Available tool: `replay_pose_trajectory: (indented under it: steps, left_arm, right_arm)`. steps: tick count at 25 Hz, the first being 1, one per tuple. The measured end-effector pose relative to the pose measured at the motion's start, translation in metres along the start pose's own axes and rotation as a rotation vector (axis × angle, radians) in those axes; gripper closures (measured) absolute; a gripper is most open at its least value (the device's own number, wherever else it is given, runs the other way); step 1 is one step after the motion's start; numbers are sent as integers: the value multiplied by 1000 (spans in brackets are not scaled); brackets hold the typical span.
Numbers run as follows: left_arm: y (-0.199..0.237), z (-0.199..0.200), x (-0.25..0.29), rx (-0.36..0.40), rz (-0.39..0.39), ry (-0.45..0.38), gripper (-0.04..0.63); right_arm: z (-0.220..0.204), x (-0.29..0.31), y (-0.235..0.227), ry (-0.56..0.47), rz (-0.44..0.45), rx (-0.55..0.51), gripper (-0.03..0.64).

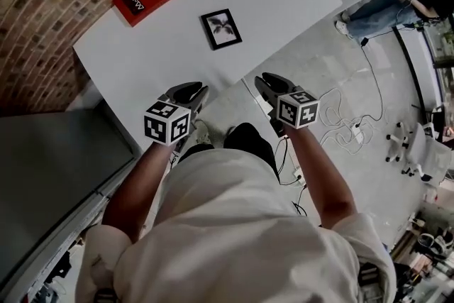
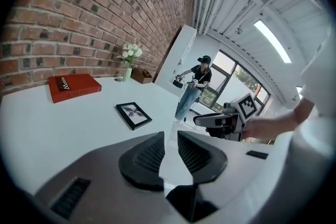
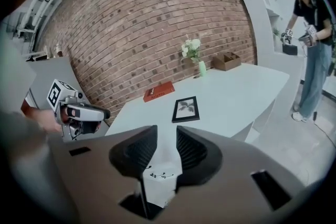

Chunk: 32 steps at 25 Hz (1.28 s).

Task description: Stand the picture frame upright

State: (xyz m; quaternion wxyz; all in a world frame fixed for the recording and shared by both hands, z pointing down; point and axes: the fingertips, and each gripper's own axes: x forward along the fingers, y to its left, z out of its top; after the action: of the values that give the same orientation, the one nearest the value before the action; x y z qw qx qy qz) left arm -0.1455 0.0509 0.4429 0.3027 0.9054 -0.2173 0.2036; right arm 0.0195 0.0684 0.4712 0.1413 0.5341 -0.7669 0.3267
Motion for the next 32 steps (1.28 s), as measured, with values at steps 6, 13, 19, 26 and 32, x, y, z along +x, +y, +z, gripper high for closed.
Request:
replay_pose_trajectory:
  steps: [6,13,19,26,32]
  left_arm:
    - [28,16,32,-53,22,-2,517]
    - [68,30,81,-130,104,25,515]
    - [95,38,121,-184,154,58,514]
    - [125,45,156,-242,201,86,512]
    - [152,37,173,-299,239,121,511]
  right_arm:
    - [22,43,-26,44,50,7,499]
    - [39,99,-64,140,133,-19,499]
    - [49,146,-93,209,202,-27,499]
    - [58,188,-113,269,260,-45,499]
    - [55,213,-120,331,292,-56,499]
